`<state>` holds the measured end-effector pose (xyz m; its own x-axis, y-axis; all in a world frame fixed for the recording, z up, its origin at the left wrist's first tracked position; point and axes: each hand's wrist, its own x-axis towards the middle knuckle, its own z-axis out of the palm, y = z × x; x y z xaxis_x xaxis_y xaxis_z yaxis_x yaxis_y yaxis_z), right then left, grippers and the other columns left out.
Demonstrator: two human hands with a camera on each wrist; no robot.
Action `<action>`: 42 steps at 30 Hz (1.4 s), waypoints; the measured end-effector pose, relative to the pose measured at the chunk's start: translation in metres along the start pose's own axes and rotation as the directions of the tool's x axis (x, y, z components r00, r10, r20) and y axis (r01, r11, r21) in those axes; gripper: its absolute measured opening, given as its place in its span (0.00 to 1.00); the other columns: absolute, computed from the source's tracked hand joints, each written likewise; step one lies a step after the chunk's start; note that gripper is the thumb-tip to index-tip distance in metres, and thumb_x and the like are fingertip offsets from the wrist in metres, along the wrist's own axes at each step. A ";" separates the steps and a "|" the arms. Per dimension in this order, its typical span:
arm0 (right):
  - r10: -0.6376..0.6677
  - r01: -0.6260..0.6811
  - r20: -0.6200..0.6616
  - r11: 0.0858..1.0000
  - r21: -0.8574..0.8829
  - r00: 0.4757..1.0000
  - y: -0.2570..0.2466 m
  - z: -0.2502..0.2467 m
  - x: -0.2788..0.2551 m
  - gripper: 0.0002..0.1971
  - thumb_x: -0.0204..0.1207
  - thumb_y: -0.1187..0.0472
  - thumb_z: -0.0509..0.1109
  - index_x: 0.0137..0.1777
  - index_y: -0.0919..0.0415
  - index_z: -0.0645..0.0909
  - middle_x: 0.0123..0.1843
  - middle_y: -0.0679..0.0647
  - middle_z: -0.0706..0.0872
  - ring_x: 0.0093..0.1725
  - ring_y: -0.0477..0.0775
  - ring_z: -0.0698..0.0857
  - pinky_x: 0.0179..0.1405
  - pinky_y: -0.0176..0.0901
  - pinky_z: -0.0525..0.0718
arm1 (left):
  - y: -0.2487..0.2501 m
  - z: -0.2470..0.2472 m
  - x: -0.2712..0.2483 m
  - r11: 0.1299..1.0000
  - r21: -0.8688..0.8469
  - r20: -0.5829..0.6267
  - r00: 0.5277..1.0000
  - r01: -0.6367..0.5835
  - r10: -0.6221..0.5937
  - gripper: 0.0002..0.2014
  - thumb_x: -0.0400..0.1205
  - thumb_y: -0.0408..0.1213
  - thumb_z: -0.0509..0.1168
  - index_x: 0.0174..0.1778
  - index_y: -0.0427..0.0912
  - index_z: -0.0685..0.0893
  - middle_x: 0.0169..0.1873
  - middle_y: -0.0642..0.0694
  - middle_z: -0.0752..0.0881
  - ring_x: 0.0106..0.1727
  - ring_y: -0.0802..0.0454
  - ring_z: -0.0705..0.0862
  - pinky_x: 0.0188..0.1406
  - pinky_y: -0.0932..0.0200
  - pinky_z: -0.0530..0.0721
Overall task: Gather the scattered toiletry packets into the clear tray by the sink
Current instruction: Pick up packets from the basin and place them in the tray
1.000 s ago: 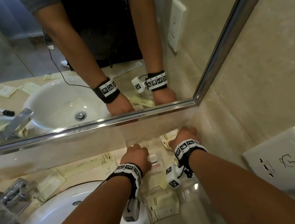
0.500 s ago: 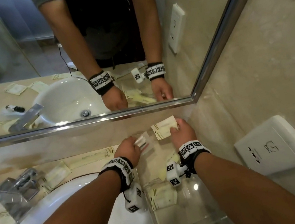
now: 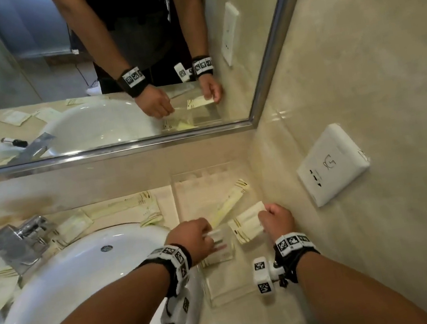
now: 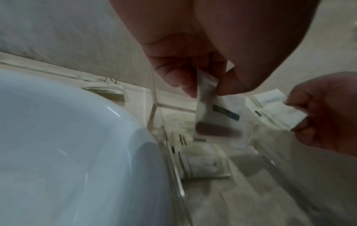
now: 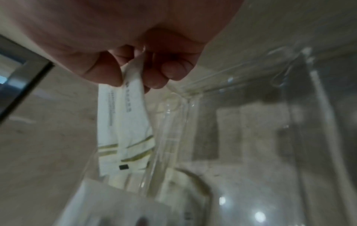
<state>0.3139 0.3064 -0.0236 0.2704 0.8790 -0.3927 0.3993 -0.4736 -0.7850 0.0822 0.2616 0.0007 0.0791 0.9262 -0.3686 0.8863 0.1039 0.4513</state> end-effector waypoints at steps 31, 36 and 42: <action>-0.131 0.384 0.403 0.657 -0.649 0.906 0.034 0.020 -0.034 0.09 0.75 0.51 0.64 0.48 0.46 0.86 0.60 0.46 0.80 0.51 0.48 0.83 0.55 0.45 0.84 | 0.004 0.052 -0.002 0.948 0.256 0.174 0.973 -0.192 0.150 0.15 0.83 0.53 0.62 0.64 0.57 0.84 0.68 0.49 0.75 0.69 0.45 0.71 0.66 0.47 0.77; 0.026 0.393 0.492 0.566 -0.725 0.870 0.031 0.045 -0.043 0.13 0.70 0.46 0.65 0.44 0.55 0.81 0.41 0.49 0.86 0.36 0.50 0.85 0.32 0.42 0.83 | 0.005 0.060 -0.006 0.806 0.441 0.366 0.899 -0.395 0.240 0.20 0.78 0.42 0.67 0.66 0.62 0.83 0.77 0.46 0.65 0.75 0.40 0.63 0.66 0.44 0.78; 0.006 0.481 0.554 0.487 -0.728 0.832 0.037 0.057 -0.043 0.26 0.71 0.38 0.64 0.67 0.44 0.83 0.61 0.49 0.81 0.51 0.52 0.85 0.49 0.46 0.87 | -0.003 0.067 -0.009 0.725 0.532 0.360 0.892 -0.438 0.275 0.19 0.77 0.44 0.69 0.66 0.52 0.84 0.79 0.43 0.60 0.76 0.38 0.62 0.65 0.42 0.77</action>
<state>0.2675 0.2541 -0.0633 -0.2580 0.7597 -0.5969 0.9630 0.1520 -0.2227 0.1093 0.2281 -0.0519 0.4783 0.7241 -0.4969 0.8505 -0.5229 0.0566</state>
